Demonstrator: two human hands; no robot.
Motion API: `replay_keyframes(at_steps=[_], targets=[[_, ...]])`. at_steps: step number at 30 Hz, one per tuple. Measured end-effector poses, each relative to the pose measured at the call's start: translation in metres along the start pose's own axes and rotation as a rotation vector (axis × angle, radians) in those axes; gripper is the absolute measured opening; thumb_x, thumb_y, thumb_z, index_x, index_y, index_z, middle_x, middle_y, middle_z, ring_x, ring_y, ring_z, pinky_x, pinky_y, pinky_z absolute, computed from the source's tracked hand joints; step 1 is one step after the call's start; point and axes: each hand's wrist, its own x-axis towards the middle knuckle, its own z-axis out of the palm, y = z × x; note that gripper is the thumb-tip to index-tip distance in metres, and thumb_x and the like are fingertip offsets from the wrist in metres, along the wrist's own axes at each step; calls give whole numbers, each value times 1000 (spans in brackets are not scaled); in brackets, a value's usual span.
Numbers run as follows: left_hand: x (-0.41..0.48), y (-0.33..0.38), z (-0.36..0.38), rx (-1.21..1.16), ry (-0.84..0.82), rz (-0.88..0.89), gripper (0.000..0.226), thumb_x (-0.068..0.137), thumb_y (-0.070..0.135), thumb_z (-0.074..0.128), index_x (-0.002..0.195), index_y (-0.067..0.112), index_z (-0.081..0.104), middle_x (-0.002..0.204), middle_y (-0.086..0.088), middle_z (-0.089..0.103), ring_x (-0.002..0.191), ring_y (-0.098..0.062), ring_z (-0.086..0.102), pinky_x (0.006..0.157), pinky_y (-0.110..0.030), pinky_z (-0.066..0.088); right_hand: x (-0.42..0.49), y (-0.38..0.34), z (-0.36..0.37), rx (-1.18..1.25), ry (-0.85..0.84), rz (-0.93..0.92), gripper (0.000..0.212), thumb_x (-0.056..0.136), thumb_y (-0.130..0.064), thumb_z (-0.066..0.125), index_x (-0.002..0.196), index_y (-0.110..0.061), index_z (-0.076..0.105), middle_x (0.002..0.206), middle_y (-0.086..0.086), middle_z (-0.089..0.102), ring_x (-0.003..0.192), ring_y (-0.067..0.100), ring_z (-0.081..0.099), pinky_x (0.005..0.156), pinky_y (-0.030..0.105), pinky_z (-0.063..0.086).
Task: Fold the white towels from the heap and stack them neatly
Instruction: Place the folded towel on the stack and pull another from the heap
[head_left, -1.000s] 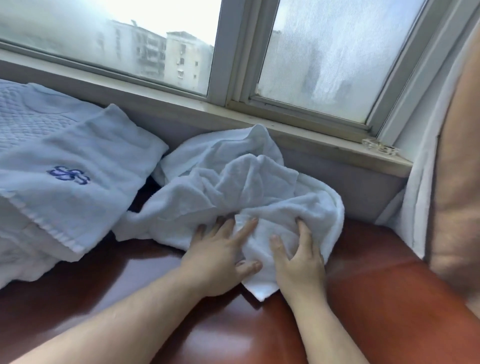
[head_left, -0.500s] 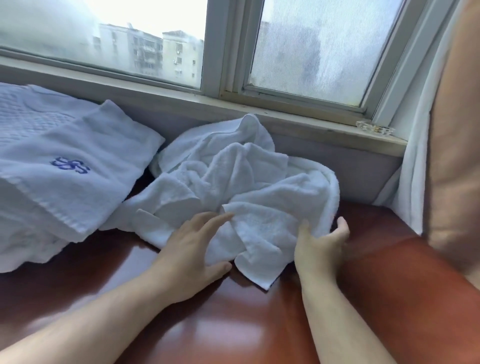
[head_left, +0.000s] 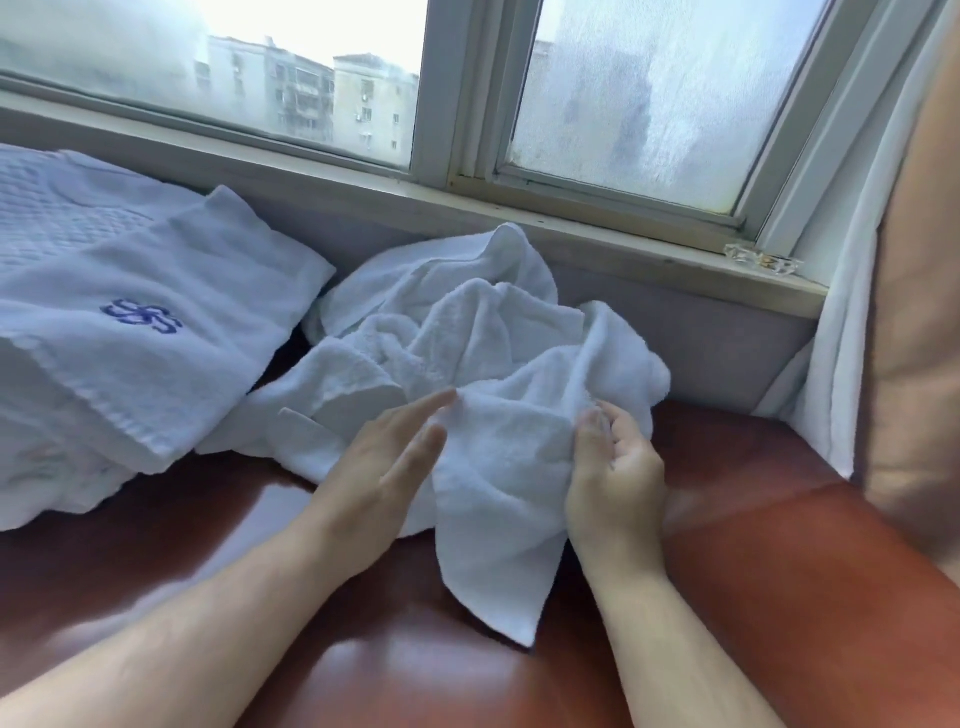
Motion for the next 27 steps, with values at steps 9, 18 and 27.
replay_keyframes(at_steps=[9,18,27], targets=[[12,-6,-27,-885,-138,-247,81,84,79,33,127,20,69,133,-11,64,125,-29,60,98,-42,53,-17,-48,7,923,-715,481,42,103,-34,47,91,-6,76,91,17,73,89,26,73,78,36,58],[14,-2,-12,-330,-226,-94,56,80,71,56,130,45,61,136,22,59,128,0,53,114,-39,35,8,-52,-7,-107,-312,306,107,57,-88,66,139,-25,40,118,-15,53,99,7,57,73,24,42],[21,18,15,75,-364,-60,61,84,75,11,134,66,44,161,25,20,150,5,3,124,-39,1,61,-32,-6,-335,-238,426,13,93,-20,53,94,-19,66,92,0,65,82,18,63,69,25,47]])
